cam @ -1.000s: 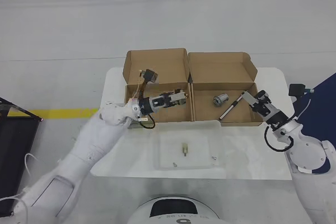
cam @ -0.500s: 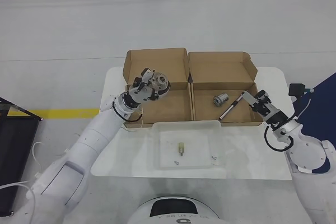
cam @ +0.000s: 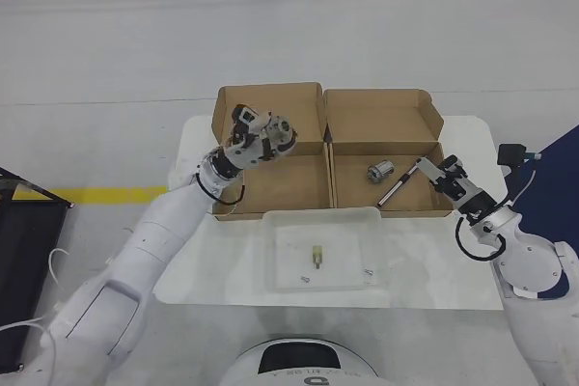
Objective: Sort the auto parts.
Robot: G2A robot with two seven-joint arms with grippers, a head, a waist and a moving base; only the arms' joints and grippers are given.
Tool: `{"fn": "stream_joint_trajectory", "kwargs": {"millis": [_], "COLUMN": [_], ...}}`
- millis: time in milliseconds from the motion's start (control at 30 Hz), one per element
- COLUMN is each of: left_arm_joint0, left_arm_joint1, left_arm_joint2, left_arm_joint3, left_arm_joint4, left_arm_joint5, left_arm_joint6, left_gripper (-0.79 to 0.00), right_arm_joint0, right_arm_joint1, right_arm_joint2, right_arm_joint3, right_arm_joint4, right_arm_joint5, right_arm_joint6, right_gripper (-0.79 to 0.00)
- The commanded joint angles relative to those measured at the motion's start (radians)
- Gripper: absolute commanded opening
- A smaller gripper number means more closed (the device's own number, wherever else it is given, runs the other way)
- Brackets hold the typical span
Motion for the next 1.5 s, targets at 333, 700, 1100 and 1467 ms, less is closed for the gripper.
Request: {"fn": "stream_joint_trajectory", "kwargs": {"millis": [333, 700, 1100, 1467], "left_arm_joint0": [0.286, 0.411, 0.379, 0.222], "left_arm_joint1": [0.054, 0.017, 0.017, 0.011], "left_arm_joint2": [-0.326, -0.306, -0.271, -0.085], "left_arm_joint3": [-0.457, -0.608, -0.546, -0.355], "left_arm_joint4": [1.417, 2.164, 2.092, 0.863], "left_arm_joint5": [-0.513, -0.320, -0.313, -0.197], "left_arm_joint6": [0.819, 1.372, 1.307, 0.495], "left_gripper": [-0.785, -0.785, -0.785, -0.785], "right_arm_joint0": [0.000, 0.000, 0.000, 0.000], "right_arm_joint1": [0.000, 0.000, 0.000, 0.000], "right_arm_joint2": [0.000, 0.000, 0.000, 0.000], "right_arm_joint3": [0.000, 0.000, 0.000, 0.000], "right_arm_joint4": [0.000, 0.000, 0.000, 0.000], "right_arm_joint5": [-0.001, -0.001, -0.001, -0.001], "right_arm_joint6": [0.000, 0.000, 0.000, 0.000], "right_gripper": [0.000, 0.000, 0.000, 0.000]}}
